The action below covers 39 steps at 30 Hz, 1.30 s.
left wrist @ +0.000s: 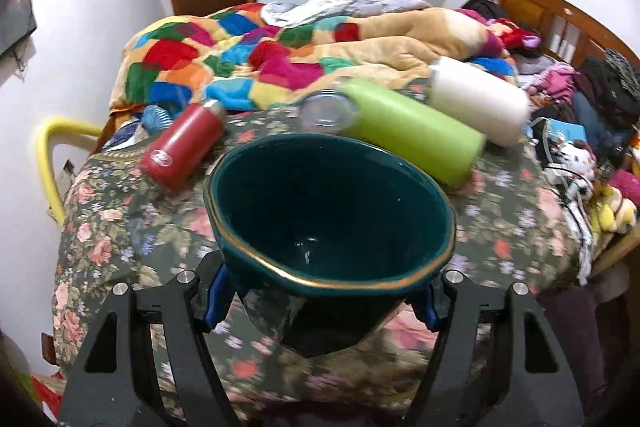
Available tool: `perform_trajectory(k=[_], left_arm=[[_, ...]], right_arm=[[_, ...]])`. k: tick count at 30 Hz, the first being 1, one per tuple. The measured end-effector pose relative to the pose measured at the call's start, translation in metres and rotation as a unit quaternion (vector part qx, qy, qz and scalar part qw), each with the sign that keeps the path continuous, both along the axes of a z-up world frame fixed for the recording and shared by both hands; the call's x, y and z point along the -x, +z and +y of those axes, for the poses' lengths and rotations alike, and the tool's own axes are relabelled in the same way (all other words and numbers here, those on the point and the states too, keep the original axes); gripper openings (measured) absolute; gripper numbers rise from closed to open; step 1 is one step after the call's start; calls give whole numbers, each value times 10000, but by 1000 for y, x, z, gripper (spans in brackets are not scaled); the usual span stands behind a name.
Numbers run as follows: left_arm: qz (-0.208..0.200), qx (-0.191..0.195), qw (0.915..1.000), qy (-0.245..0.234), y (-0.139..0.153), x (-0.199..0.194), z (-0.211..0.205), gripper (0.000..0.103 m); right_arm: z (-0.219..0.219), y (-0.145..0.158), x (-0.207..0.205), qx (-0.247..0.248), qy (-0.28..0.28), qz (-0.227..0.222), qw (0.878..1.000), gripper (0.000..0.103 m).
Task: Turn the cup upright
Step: 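Rotate the held green mug with the left tool toward the right tool, then open the left tool to release the mug while the right tool grasps it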
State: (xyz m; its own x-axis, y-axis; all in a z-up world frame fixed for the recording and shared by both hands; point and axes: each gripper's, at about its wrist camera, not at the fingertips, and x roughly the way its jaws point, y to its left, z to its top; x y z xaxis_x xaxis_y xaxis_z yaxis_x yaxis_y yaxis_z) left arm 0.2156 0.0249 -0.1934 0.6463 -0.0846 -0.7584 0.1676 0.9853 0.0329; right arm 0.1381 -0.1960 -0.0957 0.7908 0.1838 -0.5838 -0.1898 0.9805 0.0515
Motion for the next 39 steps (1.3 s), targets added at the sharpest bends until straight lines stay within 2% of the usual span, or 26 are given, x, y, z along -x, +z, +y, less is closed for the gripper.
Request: perform_trajectory(k=[5,13,16,28,35,39], left_arm=[[233,97,9993,-279,-9,10,-30,71],[985,270,9933,-538,-51,4,-68,71],[1108,357,9916,-560,-60,0,-78,71],[1190,238,9891,-831,-78,-25,-110,71],[1220,313,9887,-810,-83,-28,-108,71],[1205,531,9879,-821,-79,-23,-102,71]], right_arm=[[-6,0,8,33,-2,-10,10000,103],[-13,-8,14,144,-6,62,9999,103],[-15,-13,15,181,-23,118,9998,103],[-22,-31,1,295,-84,423,9986,103],[-24,-42,-6,322,-126,658,9972,103],[-23,-43,-7,244,-97,738,9969,103]])
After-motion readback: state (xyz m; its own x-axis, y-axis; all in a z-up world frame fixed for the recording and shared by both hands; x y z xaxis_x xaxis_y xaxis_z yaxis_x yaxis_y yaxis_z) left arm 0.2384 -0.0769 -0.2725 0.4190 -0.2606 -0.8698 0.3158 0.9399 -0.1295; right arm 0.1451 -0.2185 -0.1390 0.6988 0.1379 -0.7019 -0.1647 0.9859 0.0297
